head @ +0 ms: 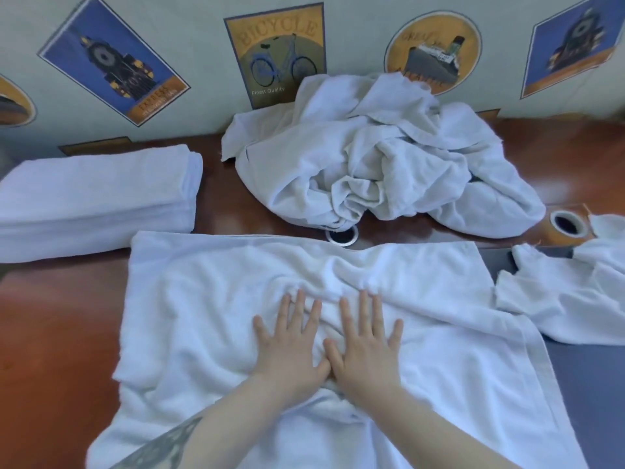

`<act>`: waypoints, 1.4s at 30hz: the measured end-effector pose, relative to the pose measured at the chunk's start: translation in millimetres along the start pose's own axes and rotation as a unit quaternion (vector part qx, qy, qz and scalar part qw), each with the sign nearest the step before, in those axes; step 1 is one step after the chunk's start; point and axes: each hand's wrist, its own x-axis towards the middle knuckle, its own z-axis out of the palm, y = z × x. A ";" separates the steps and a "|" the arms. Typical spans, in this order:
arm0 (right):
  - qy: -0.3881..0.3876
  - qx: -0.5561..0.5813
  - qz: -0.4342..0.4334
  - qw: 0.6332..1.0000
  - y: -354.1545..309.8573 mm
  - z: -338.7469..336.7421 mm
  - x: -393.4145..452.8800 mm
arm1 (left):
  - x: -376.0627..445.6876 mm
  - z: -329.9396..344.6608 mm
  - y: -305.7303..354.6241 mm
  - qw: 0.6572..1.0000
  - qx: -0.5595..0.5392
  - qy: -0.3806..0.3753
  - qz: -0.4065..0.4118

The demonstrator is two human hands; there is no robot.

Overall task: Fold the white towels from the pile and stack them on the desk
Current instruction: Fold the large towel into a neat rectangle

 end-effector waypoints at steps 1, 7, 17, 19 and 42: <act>-0.011 -0.012 -0.006 1.000 1.8 -4.6 -2.6 | 1.7 -9.6 0.1 1.000 -0.002 -0.006 -0.001; 0.128 0.193 0.028 0.972 40.7 -74.9 65.5 | 65.0 -88.5 10.4 0.979 -0.148 0.142 -0.007; -0.090 -0.036 0.052 0.994 135.2 -136.1 147.1 | 150.6 -132.1 27.0 0.996 -0.055 0.062 0.026; -0.067 -0.043 0.068 0.995 148.1 -146.7 151.4 | 156.0 -142.3 29.1 0.988 -0.108 0.112 0.025; 0.085 0.060 0.025 0.994 136.4 -74.5 26.9 | 93.6 -72.7 128.4 0.986 -0.105 0.128 0.017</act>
